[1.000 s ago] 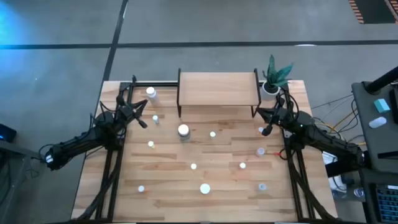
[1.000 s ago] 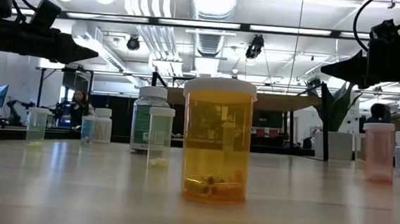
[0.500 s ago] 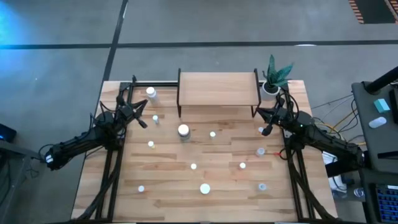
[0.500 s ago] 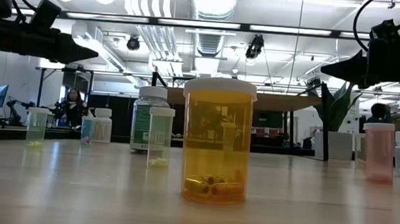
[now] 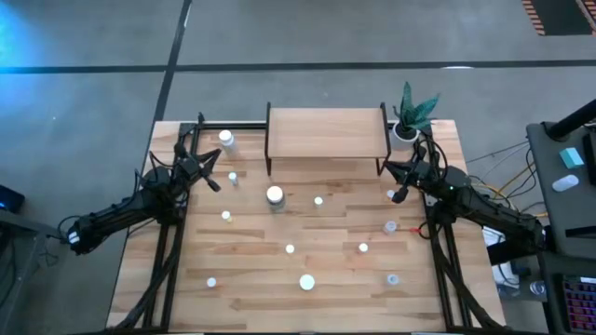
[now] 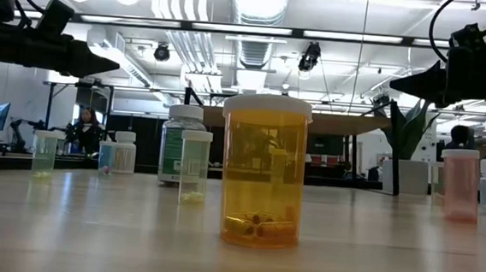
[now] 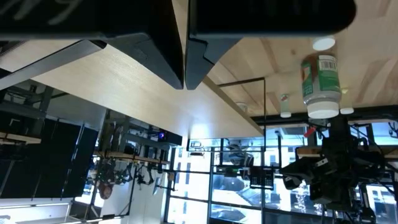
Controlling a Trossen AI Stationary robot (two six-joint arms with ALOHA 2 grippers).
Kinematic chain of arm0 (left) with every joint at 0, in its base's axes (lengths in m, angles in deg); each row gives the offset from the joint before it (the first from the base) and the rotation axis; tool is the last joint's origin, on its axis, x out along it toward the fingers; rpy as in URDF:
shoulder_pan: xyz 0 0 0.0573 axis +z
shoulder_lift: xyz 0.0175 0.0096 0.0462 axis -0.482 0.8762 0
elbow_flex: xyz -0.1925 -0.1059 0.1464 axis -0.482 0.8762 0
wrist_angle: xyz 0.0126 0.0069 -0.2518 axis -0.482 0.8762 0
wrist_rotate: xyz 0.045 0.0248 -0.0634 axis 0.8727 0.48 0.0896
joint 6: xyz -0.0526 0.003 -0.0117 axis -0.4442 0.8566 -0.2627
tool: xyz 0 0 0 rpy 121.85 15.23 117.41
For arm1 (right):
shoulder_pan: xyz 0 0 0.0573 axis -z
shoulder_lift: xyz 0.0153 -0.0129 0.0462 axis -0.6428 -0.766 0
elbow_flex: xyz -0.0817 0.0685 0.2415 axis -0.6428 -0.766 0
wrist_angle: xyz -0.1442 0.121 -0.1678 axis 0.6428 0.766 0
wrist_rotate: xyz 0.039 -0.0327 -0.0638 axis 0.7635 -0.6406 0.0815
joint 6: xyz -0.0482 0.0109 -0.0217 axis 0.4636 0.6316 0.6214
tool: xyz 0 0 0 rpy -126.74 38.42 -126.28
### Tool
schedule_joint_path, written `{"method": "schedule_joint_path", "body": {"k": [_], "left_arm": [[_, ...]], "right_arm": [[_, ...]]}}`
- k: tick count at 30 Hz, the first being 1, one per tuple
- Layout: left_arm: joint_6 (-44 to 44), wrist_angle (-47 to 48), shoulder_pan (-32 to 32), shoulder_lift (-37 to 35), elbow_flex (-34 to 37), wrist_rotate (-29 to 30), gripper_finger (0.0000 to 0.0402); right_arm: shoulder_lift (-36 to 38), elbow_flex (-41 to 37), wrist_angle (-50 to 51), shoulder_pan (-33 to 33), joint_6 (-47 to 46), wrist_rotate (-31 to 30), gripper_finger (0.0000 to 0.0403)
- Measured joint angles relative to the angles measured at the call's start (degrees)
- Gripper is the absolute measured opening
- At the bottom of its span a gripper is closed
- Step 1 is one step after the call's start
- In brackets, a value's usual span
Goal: Pick and place medicine bottles onto shelf by color
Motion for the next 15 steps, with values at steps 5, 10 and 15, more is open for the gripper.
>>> {"method": "schedule_joint_path", "body": {"k": [5,10,15], "left_arm": [[-0.1,-2.7,0.0,0.0,0.0,0.1,0.0005],[-11.7,-6.5,0.0,0.0,0.0,-5.1,0.0005],[-23.8,-6.1,0.0,0.1,0.0,-5.7,0.0005]], "right_arm": [[0.0,0.0,0.0,0.0,0.0,0.0,0.0009],[0.0,0.0,0.0,0.0,0.0,0.0,0.0009],[0.0,0.0,0.0,0.0,0.0,0.0,0.0009]]}}
